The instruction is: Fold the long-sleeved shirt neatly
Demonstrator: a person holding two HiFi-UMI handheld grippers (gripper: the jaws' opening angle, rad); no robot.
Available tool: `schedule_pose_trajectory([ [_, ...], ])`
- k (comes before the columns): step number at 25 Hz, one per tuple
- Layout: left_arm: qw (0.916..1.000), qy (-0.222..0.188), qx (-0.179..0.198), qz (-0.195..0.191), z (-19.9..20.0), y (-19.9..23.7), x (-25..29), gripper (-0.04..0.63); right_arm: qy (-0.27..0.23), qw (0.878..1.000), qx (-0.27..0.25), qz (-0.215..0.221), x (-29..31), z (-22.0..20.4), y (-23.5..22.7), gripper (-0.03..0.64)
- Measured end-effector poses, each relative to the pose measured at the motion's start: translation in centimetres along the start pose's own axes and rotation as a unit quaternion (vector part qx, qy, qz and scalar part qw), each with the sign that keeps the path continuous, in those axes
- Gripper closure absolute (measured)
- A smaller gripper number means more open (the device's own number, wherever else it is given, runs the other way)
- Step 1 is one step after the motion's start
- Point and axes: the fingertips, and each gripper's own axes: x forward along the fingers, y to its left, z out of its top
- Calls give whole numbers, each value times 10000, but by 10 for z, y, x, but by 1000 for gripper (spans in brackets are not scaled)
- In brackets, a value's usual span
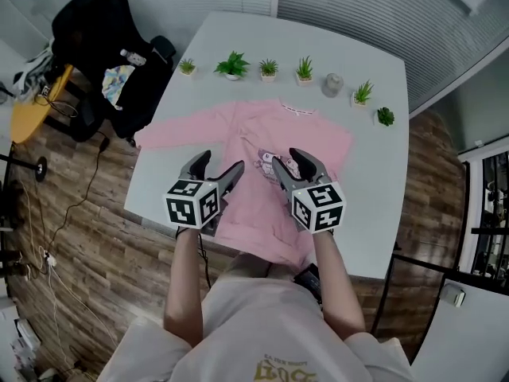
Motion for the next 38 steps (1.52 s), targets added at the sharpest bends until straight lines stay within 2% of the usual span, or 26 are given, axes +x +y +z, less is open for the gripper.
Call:
schedule_pose_trajectory([
  [8, 9992, -174, 63, 349, -17, -14, -52, 212, -212, 9991, 318, 155, -45, -13, 23, 430],
  [13, 9981, -183, -16, 580, -28, 5, -79, 212, -203, 9984, 371, 383, -46, -22, 54, 430],
  [17, 9970, -263, -68, 728, -24, 27, -86, 220, -194, 9982, 400, 400, -37, -21, 60, 430],
  [22, 9961, -212, -103, 844, -19, 73, -81, 218, -125, 9983, 471, 331, -2, -19, 67, 430],
  [25, 9953, 48, 114, 958, -20, 110, -71, 213, 8, 9985, 476, 266, 30, -21, 75, 430],
  [30, 9955, 331, -7, 884, -23, 172, -47, 213, 261, 9980, 568, 61, 85, -28, 82, 430],
  [34, 9918, 594, 166, 1118, -29, 224, -35, 221, 440, 9970, 629, -33, 125, -32, 87, 430],
  [38, 9899, 758, -11, 1197, -36, 266, -24, 227, 606, 9959, 657, -116, 152, -35, 88, 430],
])
